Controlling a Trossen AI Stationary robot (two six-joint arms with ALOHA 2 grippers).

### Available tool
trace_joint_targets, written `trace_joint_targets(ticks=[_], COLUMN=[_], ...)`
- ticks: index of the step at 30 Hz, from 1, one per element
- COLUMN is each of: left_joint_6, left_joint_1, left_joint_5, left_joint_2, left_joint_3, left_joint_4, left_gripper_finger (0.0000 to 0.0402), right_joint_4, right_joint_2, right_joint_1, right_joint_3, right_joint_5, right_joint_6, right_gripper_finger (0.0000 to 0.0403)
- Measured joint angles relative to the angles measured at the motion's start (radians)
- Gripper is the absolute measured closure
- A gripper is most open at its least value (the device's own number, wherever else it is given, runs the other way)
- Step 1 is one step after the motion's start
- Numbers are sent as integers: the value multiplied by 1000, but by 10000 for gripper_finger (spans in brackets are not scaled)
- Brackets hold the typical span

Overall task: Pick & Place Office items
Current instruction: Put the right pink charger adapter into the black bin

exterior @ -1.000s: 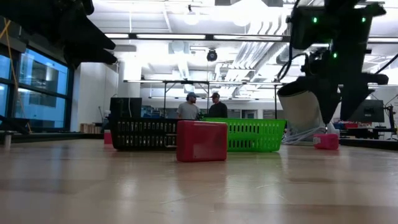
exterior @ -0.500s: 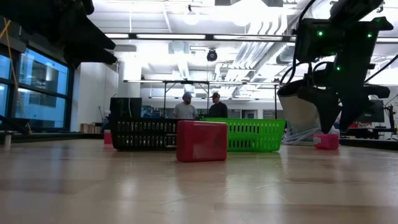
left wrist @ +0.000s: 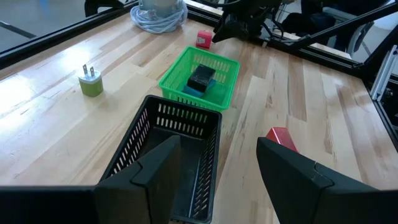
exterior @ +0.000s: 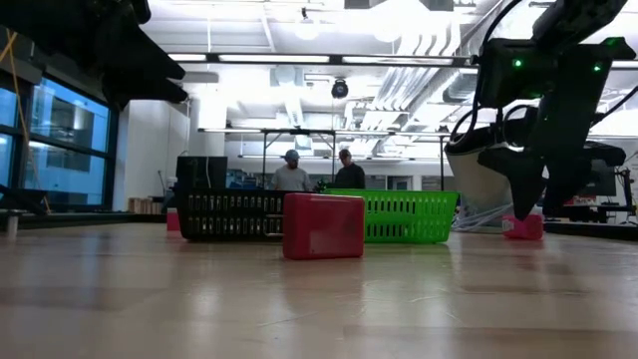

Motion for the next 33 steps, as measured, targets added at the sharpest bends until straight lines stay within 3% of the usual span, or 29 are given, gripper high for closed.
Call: trace_joint_targets(ticks=[20,33], left_joint_6=[0,0], left_joint_1=[0,0], left_joint_5=[0,0], left_joint_2=[0,0], left_joint_3=[0,0], left_joint_4=[0,0], left_gripper_finger=[198,198], right_joint_4=[-2,180], right_joint_2=[0,0], right_joint_1=[-16,-95], right_joint_3=[-2,-85], right_joint_5=[34,22], right_joint_6=[-7,-134], right_gripper_finger=[165,166])
